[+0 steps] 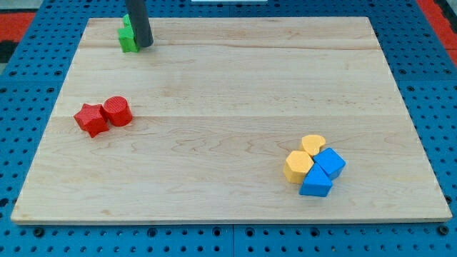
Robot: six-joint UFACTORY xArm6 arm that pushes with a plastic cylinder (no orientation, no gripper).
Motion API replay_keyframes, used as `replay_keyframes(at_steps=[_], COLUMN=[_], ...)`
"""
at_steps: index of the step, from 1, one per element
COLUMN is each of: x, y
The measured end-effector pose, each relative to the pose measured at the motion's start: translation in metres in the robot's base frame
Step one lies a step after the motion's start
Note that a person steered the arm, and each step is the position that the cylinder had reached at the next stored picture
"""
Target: Slide the green star along with green circle to the top left
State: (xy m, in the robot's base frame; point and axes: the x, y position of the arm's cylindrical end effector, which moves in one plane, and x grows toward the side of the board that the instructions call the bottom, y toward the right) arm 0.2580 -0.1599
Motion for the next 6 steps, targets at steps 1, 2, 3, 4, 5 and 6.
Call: replay_keyframes(at_steps=[1, 2, 3, 4, 5, 6], x=[0.001, -0.016, -0.058, -0.066, -0.065, -0.067], y=[0.023, 0.062, 0.072, 0.064, 0.056, 0.053])
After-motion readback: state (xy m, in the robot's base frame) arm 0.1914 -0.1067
